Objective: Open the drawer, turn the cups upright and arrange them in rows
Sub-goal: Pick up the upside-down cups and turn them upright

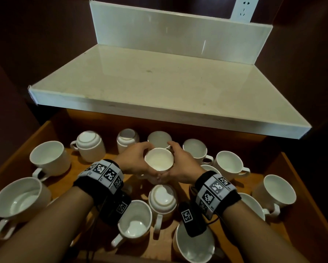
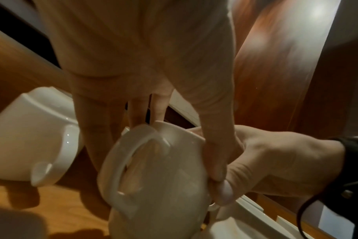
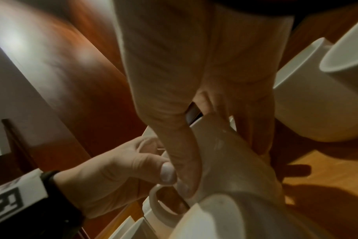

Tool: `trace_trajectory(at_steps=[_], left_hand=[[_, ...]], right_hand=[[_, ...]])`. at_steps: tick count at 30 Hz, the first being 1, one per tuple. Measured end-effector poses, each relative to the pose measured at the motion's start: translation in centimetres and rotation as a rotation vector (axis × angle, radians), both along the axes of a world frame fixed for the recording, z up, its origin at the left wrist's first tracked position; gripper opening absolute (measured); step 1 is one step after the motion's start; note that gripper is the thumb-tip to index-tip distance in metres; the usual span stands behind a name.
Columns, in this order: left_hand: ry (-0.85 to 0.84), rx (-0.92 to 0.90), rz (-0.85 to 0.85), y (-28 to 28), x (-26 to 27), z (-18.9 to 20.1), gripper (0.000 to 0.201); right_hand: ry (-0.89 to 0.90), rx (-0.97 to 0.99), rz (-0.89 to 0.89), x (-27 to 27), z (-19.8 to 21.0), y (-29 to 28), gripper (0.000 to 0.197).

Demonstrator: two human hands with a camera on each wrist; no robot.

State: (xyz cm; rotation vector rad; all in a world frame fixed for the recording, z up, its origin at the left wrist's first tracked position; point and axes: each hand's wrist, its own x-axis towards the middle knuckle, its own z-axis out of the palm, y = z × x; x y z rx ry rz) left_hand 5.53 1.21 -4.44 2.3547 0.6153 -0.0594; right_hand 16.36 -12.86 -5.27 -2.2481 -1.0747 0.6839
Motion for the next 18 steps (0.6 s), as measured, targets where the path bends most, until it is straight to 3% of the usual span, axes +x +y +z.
trace_trajectory(at_steps=[2, 6, 12, 16, 18], left_hand=[[0.024, 0.008, 0.052, 0.1, -0.1, -0.1, 0.076], [0.085, 0.026, 0.111, 0.5, -0.4, -0.3, 0.073], [0.171, 0.054, 0.112, 0.6, -1.0, -0.3, 0.072], [0.198, 0.052, 0.066, 0.8, -0.9, -0.6, 0.073], [0.205, 0.064, 0.044, 0.8, -0.9, -0.7, 0.087]], right_hand=[[0.080, -0.030, -0.051, 0.1, 0.2, -0.1, 0.114], [0.167, -0.258, -0.047, 0.0, 0.5, -0.8, 0.089], [0.245, -0.574, 0.219, -1.4, 1.4, -1.3, 0.080], [0.237, -0.582, 0.320, -2.1, 1.8, -1.5, 0.079], [0.208, -0.553, 0.341, -2.1, 1.7, -1.4, 0.078]])
